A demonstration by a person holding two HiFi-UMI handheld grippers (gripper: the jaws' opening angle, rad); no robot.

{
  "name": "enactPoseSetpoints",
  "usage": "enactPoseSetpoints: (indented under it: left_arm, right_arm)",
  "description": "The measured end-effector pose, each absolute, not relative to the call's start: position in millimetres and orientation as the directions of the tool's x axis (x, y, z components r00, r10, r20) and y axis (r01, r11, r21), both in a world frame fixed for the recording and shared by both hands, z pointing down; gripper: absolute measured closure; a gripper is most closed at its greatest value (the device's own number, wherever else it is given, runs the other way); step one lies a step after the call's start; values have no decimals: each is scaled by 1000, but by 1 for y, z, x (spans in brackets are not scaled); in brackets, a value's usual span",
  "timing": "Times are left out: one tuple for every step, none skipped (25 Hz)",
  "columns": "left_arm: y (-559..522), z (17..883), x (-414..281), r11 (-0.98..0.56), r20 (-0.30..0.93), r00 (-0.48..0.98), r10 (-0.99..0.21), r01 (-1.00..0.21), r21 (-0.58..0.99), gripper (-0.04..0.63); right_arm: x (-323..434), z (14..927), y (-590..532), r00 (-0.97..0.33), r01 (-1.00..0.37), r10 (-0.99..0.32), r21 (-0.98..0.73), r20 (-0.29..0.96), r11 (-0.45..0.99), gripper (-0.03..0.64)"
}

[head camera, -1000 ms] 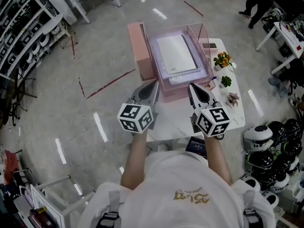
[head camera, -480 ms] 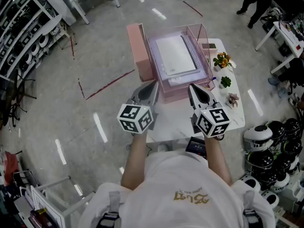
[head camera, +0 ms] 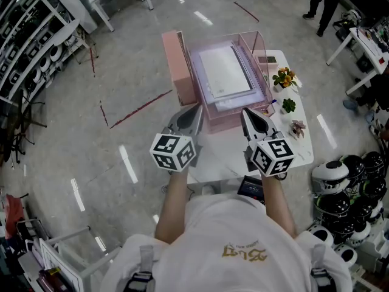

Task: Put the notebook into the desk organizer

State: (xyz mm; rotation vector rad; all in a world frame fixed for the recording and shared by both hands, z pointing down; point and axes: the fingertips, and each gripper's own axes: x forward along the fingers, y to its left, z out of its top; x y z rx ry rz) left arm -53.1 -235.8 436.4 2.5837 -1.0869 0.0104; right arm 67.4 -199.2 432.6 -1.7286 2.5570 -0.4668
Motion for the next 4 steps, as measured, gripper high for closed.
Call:
enactPoseSetpoints:
  left_arm:
    - [-236, 436, -53, -651, 136, 708, -693, -696, 304, 577]
    - [-236, 436, -54, -651, 136, 708, -694, -696, 304, 577]
    - [-236, 436, -54, -650, 136, 707, -694, -696, 304, 577]
    - [-236, 436, -54, -650, 136, 707, -694, -696, 304, 577]
  right_arm:
    - [67, 433, -199, -387, -904, -910, -257, 150, 342, 607]
    - [67, 433, -199, -387, -904, -910, -257, 150, 342, 607]
    - [67, 433, -199, -388, -903, -909, -258, 151, 343, 607]
    - [67, 433, -199, -389, -903, -909, -258, 152, 343, 607]
